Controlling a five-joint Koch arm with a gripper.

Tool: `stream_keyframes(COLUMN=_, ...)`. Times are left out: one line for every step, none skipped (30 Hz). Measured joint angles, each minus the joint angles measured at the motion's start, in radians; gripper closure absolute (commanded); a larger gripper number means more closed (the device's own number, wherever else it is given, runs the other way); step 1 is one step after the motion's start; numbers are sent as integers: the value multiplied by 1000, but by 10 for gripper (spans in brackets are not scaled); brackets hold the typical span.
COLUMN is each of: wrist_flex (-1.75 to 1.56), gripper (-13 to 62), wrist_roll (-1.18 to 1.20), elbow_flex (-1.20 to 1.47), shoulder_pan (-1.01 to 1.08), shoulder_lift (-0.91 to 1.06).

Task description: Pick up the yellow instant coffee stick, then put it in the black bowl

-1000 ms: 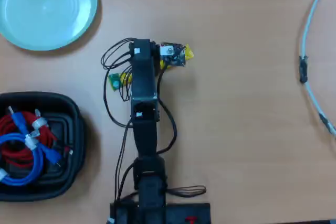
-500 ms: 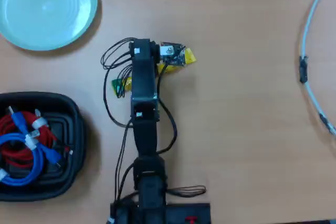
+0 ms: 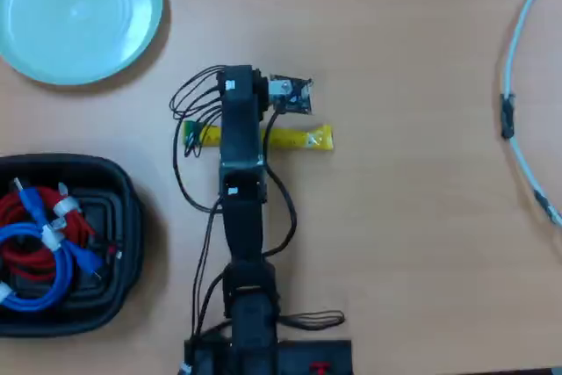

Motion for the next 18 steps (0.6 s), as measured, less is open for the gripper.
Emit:
stream_keyframes(wrist_flex=2, gripper=557, wrist_roll=-2, elbow_flex=0, shoulder_pan=-5, shoulder_lift=2)
stream_keyframes(wrist_flex=2, gripper=556, wrist_roll=-2, elbow_flex=0, shoulder_pan=-12, shoulder_lift=2)
stream_keyframes(wrist_flex=2, gripper=556, wrist_roll=-2, elbow_flex=0, shoulder_pan=-20, shoulder_lift=5)
stream_keyframes(wrist_flex=3, gripper=557, wrist_roll=0, elbow_flex=0, shoulder_pan=-31, shoulder_lift=8)
stream_keyframes(wrist_flex=3, gripper=556, wrist_roll=3, elbow_flex=0, shoulder_pan=-40, shoulder_lift=12)
stream_keyframes(wrist_flex=3, gripper=556, wrist_roll=18, elbow_flex=0, shoulder_pan=-46, shoulder_lift=17)
stream_keyframes(wrist_flex=3, gripper=555, wrist_roll=34, elbow_flex=2, shoulder_pan=-49, shoulder_lift=20)
stream_keyframes(wrist_flex=5, gripper=556, wrist_roll=48, elbow_flex=2, shoulder_pan=-52, shoulder_lift=23)
stream_keyframes(wrist_flex=5, gripper=556, wrist_roll=63, elbow_flex=2, shoulder_pan=-54, shoulder_lift=28)
stream_keyframes(wrist_flex=5, gripper=556, wrist_roll=72, elbow_flex=2, shoulder_pan=-55, shoulder_lift=38)
stream_keyframes(wrist_flex=3, gripper=556, wrist_roll=84, elbow_flex=3, shoulder_pan=-57, shoulder_lift=55)
stream_keyframes(wrist_flex=3, gripper=556, wrist_roll=91, elbow_flex=2, shoulder_pan=-58, shoulder_lift=77)
stream_keyframes(wrist_flex=5, gripper=556, wrist_roll=97, elbow_flex=2, shoulder_pan=-60, shoulder_lift=100)
stream_keyframes(wrist_flex=5, gripper=556, wrist_roll=104, elbow_flex=2, shoulder_pan=-64, shoulder_lift=126)
stream_keyframes(wrist_flex=5, gripper=556, wrist_roll=106, elbow_flex=2, shoulder_pan=-69, shoulder_lift=150)
stream_keyframes(wrist_flex=5, gripper=556, wrist_roll=106, elbow_flex=2, shoulder_pan=-77, shoulder_lift=172)
stream_keyframes(wrist_flex=5, gripper=556, wrist_roll=106, elbow_flex=2, shoulder_pan=-83, shoulder_lift=189)
stream_keyframes(wrist_flex=5, gripper=556, wrist_roll=104, elbow_flex=2, shoulder_pan=-89, shoulder_lift=209)
